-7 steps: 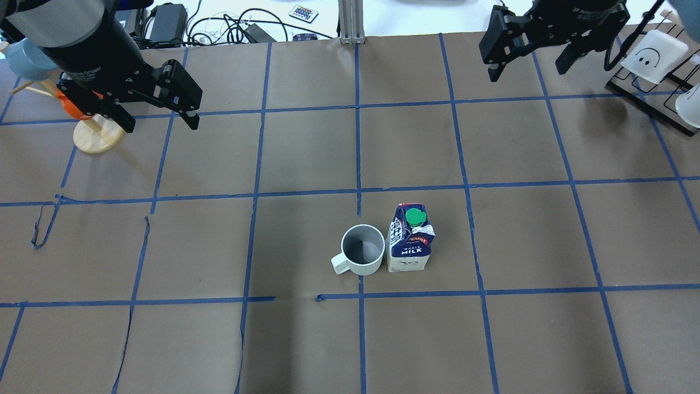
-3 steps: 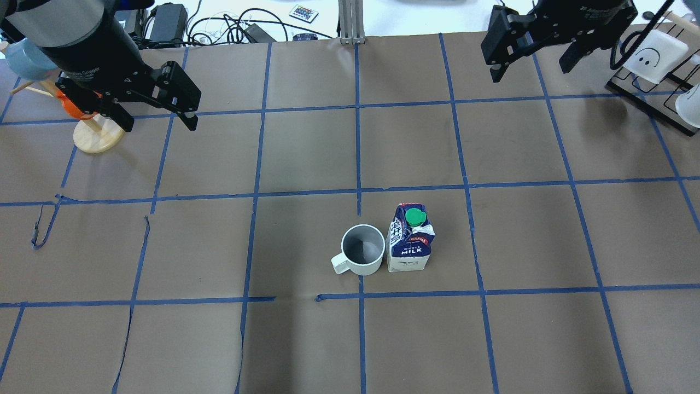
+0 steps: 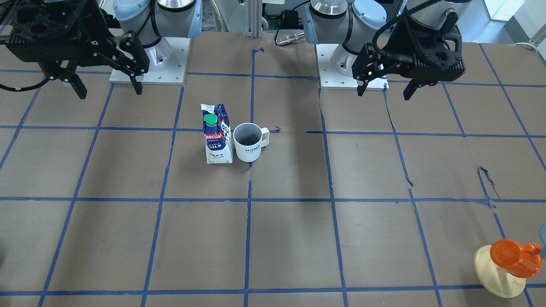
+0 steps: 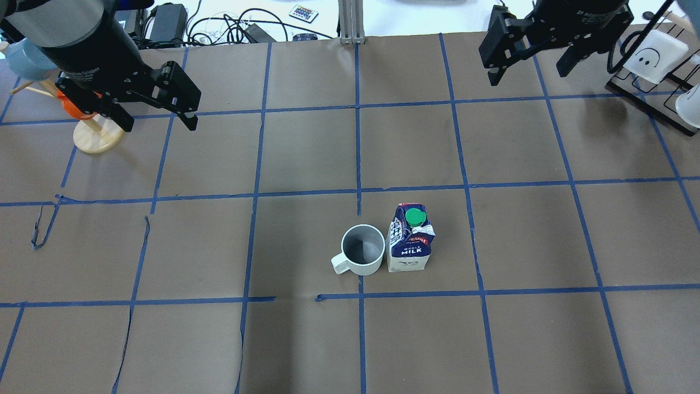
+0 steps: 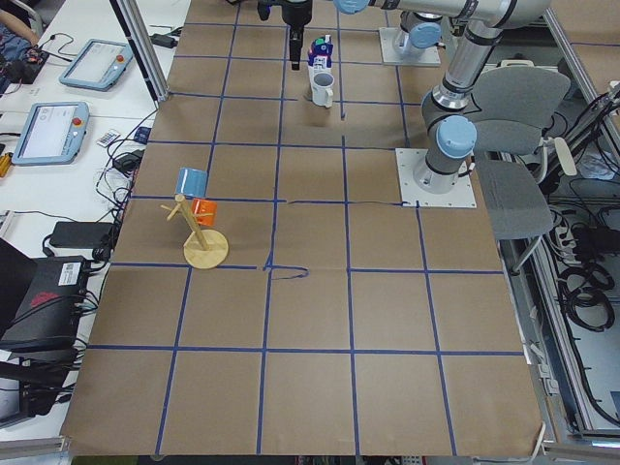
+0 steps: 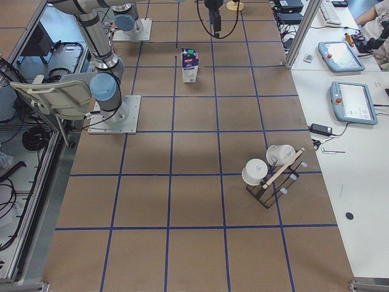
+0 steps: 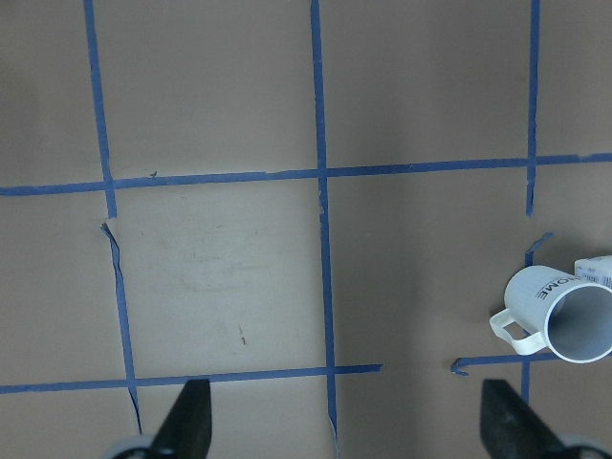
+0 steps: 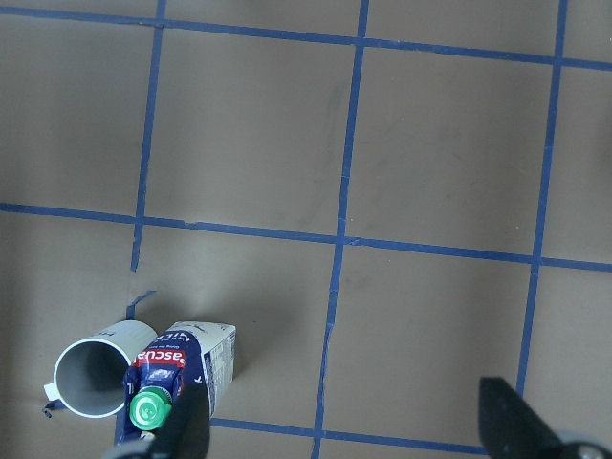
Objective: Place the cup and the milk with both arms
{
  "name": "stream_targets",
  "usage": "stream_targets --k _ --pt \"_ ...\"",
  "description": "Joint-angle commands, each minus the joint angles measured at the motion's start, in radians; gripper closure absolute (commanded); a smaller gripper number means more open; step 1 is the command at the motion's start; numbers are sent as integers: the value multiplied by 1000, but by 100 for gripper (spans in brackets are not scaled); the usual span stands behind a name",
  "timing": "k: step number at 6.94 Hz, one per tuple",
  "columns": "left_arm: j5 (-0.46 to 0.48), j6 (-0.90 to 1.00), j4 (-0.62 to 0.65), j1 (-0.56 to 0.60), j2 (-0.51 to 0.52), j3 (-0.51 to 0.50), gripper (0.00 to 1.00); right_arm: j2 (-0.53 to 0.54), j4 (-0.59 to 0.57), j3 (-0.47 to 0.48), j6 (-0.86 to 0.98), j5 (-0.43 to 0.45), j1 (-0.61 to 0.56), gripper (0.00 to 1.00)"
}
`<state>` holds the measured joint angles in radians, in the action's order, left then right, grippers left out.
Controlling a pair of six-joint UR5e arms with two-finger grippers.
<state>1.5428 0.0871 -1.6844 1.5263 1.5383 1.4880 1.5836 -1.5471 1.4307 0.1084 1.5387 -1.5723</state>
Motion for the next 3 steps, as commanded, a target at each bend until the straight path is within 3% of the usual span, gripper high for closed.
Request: stream_targets --k 1,3 --pt "-1 -1 0 0 0 0 0 -1 -2 0 1 0 0 0" --pt "-3 -1 0 -2 0 0 0 -1 -1 0 1 -2 0 0"
